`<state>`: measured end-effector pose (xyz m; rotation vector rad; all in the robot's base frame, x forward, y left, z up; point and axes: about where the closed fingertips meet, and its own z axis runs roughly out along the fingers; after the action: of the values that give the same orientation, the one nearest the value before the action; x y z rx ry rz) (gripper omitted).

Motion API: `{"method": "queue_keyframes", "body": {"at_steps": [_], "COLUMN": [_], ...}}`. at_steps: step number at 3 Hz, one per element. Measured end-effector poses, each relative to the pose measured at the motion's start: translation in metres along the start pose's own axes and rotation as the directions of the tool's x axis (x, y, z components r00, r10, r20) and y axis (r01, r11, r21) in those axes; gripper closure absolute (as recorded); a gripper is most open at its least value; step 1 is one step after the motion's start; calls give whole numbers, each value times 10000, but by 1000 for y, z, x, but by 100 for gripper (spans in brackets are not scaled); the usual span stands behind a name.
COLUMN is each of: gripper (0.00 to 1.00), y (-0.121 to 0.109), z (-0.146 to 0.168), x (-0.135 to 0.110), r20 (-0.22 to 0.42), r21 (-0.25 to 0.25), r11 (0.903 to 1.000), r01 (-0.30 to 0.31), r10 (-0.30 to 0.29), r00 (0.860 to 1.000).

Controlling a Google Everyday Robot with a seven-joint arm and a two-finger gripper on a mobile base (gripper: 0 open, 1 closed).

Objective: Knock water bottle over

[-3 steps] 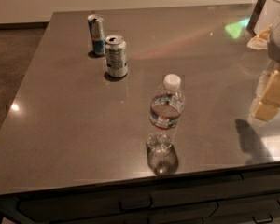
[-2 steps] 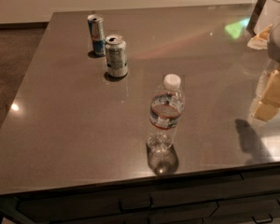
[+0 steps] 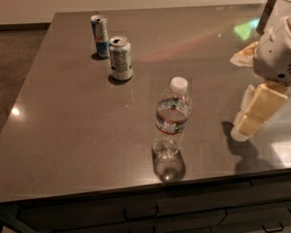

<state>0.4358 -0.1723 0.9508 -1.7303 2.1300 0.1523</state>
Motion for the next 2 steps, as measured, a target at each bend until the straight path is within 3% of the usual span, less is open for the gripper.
{"method": "queue_keyframes", "body": {"at_steps": [2], "gripper": [0], "y": [21], "z": [39], "x": [-39], "r20": [1794], "r21": [-612], "r11": [9969], "r01": [499], "r10": [-382], "r00": [9830]}}
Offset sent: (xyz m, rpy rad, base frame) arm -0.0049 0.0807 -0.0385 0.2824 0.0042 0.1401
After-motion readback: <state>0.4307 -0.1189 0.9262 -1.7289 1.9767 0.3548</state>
